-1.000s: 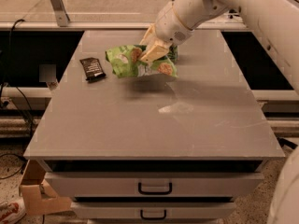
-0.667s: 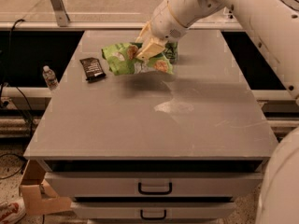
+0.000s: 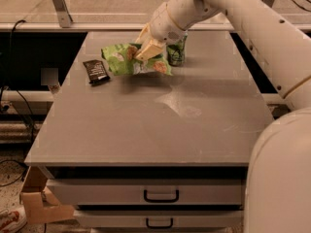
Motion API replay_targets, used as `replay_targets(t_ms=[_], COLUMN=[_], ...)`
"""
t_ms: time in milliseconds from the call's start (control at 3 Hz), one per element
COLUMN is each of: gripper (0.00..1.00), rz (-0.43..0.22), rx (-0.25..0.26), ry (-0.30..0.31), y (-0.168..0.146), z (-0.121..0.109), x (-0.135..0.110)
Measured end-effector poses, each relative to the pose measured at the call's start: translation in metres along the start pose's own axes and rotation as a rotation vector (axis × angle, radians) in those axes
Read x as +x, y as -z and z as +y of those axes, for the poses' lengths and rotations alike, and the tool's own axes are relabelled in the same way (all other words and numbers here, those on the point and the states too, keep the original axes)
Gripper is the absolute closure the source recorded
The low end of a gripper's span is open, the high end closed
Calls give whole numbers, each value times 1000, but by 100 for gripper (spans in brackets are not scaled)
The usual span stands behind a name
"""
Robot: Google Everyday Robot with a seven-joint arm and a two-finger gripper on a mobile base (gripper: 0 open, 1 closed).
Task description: Move green rice chip bag near rxbar chocolate
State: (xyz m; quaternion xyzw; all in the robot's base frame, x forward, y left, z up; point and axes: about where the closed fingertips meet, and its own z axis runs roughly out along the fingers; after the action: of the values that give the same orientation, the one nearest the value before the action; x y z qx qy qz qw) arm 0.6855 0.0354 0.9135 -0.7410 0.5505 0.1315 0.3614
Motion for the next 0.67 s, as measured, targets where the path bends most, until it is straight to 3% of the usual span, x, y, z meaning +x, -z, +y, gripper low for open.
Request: replay_targets(t_ms=[667], gripper=[100], rz=[-67], rx=[21], ry=[15], y=[-33], z=[-27], x=[-22])
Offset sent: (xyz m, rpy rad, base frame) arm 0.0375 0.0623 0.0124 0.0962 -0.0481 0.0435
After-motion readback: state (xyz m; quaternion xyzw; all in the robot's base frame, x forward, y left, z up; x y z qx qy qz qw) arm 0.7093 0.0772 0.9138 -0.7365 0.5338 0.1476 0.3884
